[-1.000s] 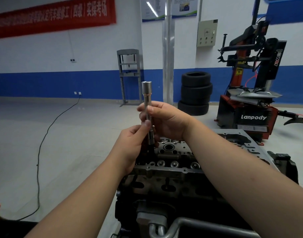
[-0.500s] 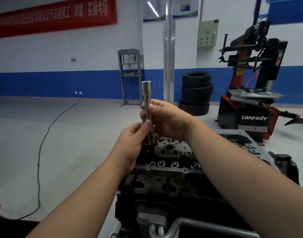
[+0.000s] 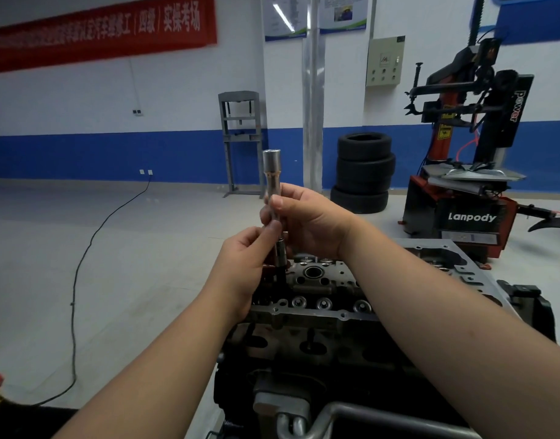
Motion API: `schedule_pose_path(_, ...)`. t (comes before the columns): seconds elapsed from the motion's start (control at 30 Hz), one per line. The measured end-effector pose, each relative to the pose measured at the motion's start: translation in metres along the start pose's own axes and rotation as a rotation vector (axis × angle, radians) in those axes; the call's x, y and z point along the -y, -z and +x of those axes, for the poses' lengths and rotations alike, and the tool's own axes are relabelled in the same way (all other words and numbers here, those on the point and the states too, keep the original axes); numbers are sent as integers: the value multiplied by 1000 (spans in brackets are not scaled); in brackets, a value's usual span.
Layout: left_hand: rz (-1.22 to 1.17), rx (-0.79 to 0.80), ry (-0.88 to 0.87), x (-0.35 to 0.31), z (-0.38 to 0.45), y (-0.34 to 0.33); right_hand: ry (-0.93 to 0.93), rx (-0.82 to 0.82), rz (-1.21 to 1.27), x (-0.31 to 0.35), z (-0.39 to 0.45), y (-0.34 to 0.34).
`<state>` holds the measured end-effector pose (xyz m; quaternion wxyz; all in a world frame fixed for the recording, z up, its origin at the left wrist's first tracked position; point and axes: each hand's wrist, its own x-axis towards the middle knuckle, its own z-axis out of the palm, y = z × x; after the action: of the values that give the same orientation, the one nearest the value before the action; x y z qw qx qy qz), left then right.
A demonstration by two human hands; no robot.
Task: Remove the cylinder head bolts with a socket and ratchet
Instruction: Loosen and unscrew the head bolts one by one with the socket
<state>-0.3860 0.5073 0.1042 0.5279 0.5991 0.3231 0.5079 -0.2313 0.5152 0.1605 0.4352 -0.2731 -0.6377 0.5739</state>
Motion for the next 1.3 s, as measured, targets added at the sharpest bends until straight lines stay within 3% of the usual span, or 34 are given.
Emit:
schedule_pose_path(0.3,-48,73,49,0,1,6,-49,22,7,1,-2,2)
schedule_pose_path(0.6,-26,19,3,0,0,0,62,-72,-7,1,0,-4)
schedule_pose_path(0.8,-77,92,32,1,1,6,-26,28,-32,2,-4,-1)
schedule_pose_path(1.07,-14,30,-5,-1,0,-1,44,-52,-17,0,0,-2)
schedule_pose_path(1.3,-26,82,21,2,1,5,-24,30,13,3,-4,-2)
